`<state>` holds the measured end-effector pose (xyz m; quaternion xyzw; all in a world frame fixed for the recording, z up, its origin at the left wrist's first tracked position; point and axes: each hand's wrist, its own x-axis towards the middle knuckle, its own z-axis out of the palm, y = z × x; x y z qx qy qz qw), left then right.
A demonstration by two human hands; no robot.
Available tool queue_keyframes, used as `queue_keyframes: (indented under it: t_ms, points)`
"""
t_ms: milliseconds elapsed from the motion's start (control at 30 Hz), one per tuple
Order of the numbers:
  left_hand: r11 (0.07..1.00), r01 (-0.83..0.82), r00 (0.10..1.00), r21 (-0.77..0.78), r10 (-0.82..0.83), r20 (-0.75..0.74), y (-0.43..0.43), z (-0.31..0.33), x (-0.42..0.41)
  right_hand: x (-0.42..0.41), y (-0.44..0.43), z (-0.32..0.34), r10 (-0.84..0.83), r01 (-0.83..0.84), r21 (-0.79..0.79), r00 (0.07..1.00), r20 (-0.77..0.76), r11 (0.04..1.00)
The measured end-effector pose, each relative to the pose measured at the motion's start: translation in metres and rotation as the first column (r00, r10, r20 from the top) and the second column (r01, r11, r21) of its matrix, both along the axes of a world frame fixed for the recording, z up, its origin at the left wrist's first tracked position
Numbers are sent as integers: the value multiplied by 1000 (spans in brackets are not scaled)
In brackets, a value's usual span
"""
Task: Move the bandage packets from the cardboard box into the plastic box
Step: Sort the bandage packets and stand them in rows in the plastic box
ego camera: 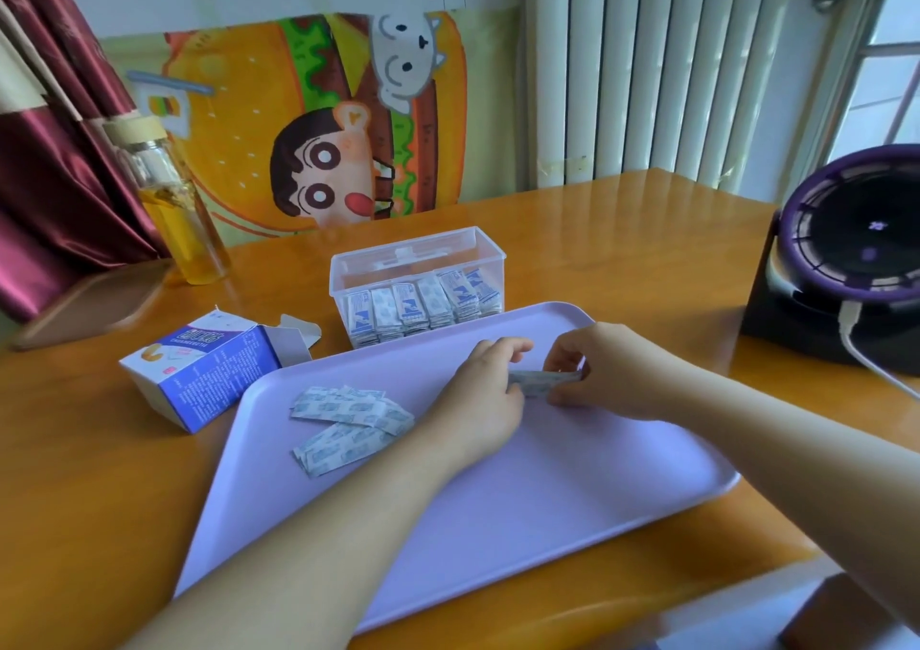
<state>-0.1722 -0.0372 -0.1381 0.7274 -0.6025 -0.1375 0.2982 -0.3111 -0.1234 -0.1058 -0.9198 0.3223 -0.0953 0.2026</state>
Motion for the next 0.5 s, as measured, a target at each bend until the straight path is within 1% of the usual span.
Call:
queue_keyframes:
  t_ms: [67, 167, 267, 300, 333, 400, 433, 500]
  points:
    - [1000, -1, 1000, -1, 1, 29, -1, 0, -1, 0, -1, -1, -9, 9, 7, 1000, 18, 1000]
    - [1000, -1, 993, 12, 0, 120, -1, -3, 0, -2, -5, -3, -23, 22, 14, 998, 50, 1000]
    - [997, -19, 951, 78, -7, 309, -1, 1, 2, 1, -6, 1, -38, 39, -4, 990, 138, 999]
    - [996, -32, 942, 78, 4, 334, -1, 4, 2, 4, -6, 3, -51, 54, -10, 980, 191, 999]
    - [997, -46, 945, 61, 24, 326, -2, 10, 3, 7, -7, 7, -63, 68, -10, 964, 257, 998]
    - [997, -75, 966, -24, 78, 248, -3, 23, 7, 17, -10, 15, -98, 86, 48, 910, 403, 995]
    - [992, -95, 974, -78, 109, 198, -3, 31, 9, 23, -12, 20, -122, 79, 111, 876, 467, 991]
    - [980, -132, 981, -147, 150, 120, -4, 48, 16, 37, -13, 33, -157, 9, 257, 813, 561, 966]
